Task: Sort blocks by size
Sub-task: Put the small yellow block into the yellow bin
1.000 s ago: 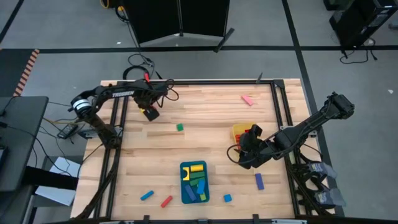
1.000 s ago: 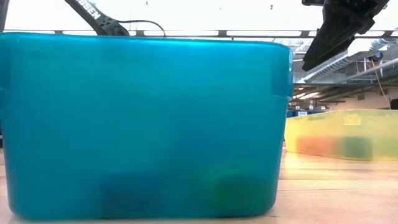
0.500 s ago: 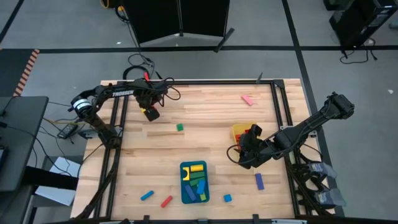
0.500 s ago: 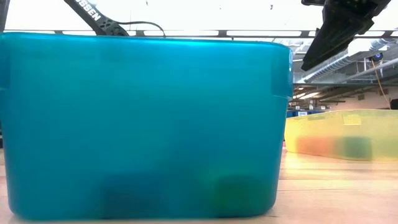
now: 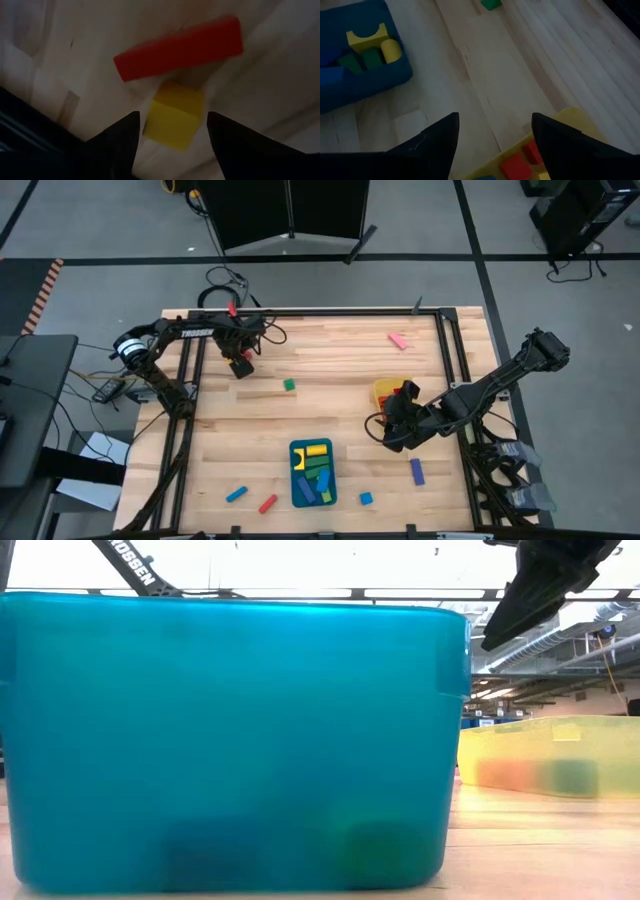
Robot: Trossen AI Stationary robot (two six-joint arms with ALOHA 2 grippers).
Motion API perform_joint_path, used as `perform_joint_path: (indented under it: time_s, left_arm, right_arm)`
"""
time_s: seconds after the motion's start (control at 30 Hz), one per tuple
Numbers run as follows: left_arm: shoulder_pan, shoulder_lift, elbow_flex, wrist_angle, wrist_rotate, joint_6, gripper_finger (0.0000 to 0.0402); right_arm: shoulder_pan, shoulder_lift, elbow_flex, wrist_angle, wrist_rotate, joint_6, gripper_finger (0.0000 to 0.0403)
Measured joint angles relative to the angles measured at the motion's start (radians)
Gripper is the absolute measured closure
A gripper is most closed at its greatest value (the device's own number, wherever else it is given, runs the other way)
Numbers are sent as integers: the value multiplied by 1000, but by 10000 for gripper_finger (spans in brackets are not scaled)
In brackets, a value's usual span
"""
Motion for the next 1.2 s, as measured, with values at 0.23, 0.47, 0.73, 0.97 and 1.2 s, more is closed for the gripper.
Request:
perform_joint_path:
  time_s: [0.23, 0.47, 0.73, 0.97, 1.2]
  left_arm:
    - [10, -1, -45, 41, 13, -2, 192]
    - [-4, -9, -67, 47, 17, -55, 261]
    - [-93, -124, -51, 7, 100, -144, 261]
    - [-347, -338, -41, 340, 144, -346, 261]
    - [-540, -169, -40, 1019, 128, -395, 261]
  right_arm:
    - [0, 0, 0, 18, 0, 0, 147]
    - [0, 0, 0, 35, 0, -5, 146]
    - [2, 0, 5, 37, -18, -7, 151]
    - [15, -8, 110, 41, 9, -188, 154]
    - [3, -10, 278, 132, 203, -533, 161]
